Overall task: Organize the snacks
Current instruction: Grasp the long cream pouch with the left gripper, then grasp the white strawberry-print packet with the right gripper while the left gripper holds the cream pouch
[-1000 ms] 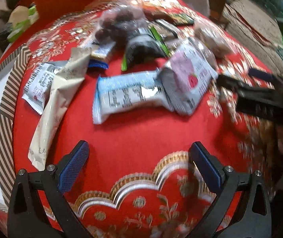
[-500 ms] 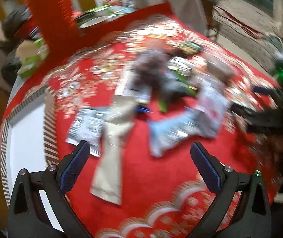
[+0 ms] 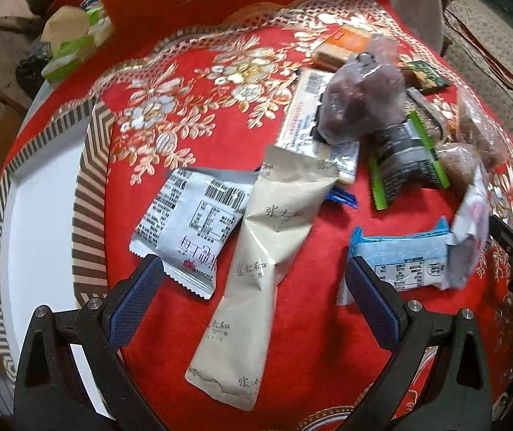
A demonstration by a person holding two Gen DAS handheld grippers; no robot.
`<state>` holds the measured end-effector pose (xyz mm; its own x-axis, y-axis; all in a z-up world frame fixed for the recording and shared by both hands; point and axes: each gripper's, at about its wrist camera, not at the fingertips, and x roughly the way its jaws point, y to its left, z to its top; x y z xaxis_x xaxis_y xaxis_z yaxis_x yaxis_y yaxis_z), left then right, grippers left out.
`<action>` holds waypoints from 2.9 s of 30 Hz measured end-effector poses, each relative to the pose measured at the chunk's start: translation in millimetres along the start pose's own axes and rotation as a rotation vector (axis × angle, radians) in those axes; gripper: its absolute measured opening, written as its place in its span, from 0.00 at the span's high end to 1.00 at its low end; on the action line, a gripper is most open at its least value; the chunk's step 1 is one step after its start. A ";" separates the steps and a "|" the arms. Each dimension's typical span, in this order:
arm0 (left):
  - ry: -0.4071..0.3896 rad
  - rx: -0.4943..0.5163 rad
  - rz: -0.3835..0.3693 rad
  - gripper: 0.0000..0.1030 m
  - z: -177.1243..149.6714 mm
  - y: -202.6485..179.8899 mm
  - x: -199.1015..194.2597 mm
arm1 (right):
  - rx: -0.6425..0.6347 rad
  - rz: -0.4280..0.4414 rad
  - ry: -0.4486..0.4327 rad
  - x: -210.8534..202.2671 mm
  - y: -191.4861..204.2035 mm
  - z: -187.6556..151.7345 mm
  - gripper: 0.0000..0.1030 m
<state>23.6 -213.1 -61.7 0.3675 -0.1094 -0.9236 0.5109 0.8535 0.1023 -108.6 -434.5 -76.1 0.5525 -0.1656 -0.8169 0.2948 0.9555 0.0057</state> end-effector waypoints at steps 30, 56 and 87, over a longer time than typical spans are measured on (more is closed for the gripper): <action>0.024 -0.015 -0.200 0.71 -32.1 2.0 -15.2 | 0.218 0.224 0.068 -46.1 4.9 -15.4 0.12; 0.011 -0.031 -0.198 0.71 -39.3 17.9 -16.0 | 0.107 0.317 0.063 -68.8 66.8 4.0 0.12; 0.004 0.087 -0.156 0.55 -36.5 0.5 -14.0 | -0.124 0.233 0.204 -21.2 135.0 4.7 0.43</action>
<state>-9.6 -192.5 -62.2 0.2755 -0.2351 -0.9321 0.6272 0.7788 -0.0111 -76.8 -303.2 -55.3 0.4226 0.1009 -0.9007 0.0750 0.9865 0.1456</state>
